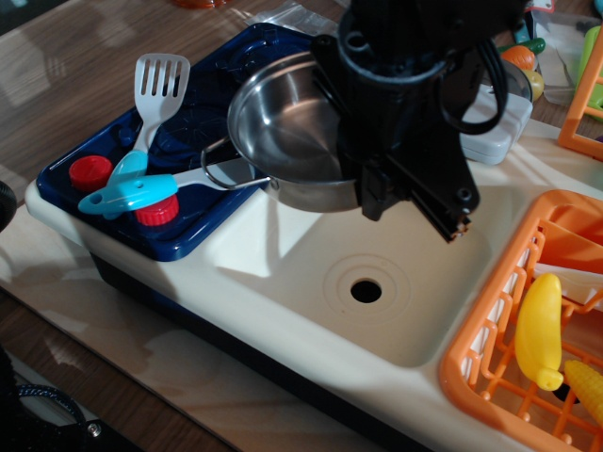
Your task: Put pan from stove to sink
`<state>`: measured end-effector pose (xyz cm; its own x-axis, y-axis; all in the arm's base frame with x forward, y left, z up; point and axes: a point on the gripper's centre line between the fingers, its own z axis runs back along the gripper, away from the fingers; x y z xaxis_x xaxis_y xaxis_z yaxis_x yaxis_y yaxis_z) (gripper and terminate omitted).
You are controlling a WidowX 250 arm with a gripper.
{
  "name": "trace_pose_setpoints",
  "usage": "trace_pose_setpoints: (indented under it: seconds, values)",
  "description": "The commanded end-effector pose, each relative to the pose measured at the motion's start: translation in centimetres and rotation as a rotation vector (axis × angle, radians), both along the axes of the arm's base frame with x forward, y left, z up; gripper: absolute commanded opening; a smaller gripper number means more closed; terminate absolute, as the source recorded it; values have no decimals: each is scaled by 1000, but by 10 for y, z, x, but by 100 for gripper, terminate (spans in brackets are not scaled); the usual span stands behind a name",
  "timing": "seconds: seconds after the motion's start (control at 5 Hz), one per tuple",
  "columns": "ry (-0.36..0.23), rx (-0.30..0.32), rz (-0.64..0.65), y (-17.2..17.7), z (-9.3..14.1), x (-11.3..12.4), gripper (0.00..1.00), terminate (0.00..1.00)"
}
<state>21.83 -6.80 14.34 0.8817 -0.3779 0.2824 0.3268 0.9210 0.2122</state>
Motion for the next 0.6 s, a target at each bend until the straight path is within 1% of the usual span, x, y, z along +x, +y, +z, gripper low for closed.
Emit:
trace_pose_setpoints:
  seconds: [0.0,0.2,0.4]
  values:
    - [-67,-21,8,-13,2,0,100,0]
    - [-67,-21,8,-13,2,0,100,0]
    - [-67,-21,8,-13,2,0,100,100]
